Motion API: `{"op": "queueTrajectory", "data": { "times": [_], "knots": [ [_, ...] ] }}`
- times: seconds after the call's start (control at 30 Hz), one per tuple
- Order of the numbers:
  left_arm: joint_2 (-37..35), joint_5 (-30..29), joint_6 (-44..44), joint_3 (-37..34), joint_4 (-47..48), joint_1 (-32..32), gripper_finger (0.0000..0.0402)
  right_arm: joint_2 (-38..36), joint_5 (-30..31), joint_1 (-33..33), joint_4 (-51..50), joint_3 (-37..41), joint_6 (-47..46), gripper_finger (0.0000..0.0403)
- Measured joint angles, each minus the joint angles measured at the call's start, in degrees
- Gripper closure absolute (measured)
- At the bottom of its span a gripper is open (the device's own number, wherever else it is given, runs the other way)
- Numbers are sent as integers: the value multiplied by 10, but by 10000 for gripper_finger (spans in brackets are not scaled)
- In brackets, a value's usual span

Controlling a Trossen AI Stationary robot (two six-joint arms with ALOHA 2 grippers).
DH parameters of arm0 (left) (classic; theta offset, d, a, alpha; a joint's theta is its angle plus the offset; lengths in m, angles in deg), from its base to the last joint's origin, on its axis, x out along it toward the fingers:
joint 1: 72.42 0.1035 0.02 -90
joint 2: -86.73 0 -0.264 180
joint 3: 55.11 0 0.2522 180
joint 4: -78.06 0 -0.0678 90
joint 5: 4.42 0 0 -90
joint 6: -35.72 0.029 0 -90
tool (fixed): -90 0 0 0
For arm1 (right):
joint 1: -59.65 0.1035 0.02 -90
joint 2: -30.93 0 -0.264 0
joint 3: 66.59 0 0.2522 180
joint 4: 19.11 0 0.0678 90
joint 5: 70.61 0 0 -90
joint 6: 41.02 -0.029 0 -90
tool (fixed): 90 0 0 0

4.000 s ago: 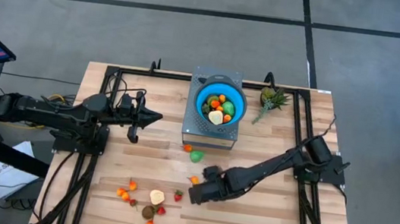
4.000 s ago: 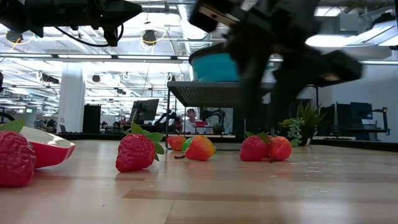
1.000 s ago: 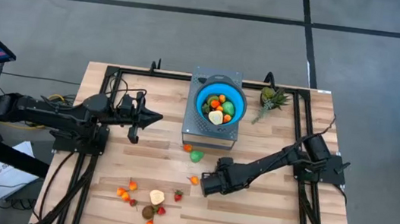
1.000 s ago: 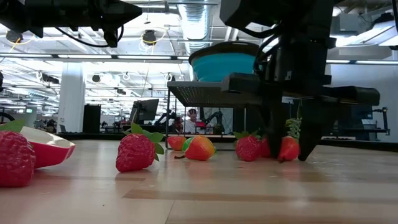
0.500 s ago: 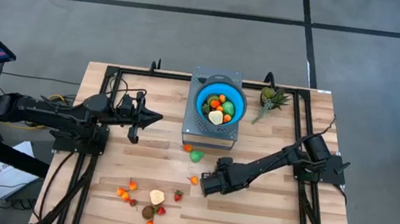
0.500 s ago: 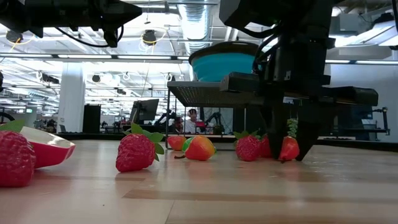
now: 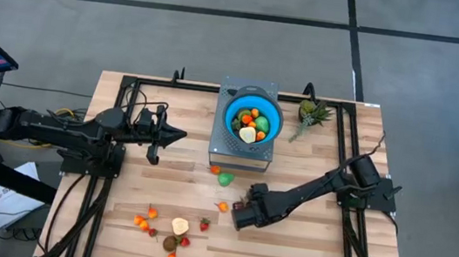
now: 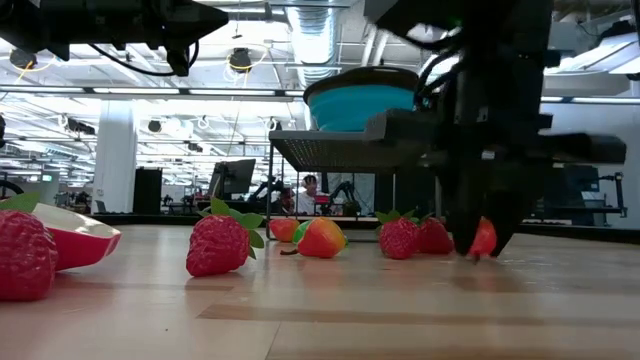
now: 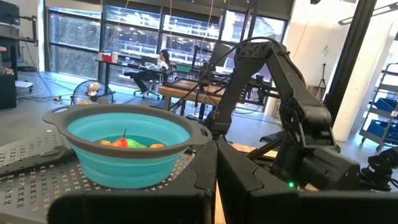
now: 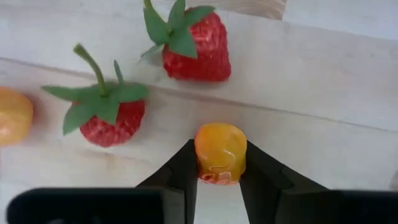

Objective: Pick & Place Fruit
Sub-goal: Put the peach into the strainer bowl

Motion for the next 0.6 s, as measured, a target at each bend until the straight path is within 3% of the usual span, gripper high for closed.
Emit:
{"op": "queueTrajectory", "data": {
  "times": [0.13, 0.33, 0.6],
  "knots": [
    [0, 0, 0, 0, 0, 0, 400, -29, 4, 7, -5, 0, -5, 314],
    [0, 0, 0, 0, 0, 0, 400, -107, 61, 13, -4, 0, -3, 314],
    [0, 0, 0, 0, 0, 0, 400, -229, 204, 6, 19, 0, 70, 314]
  ]
}}
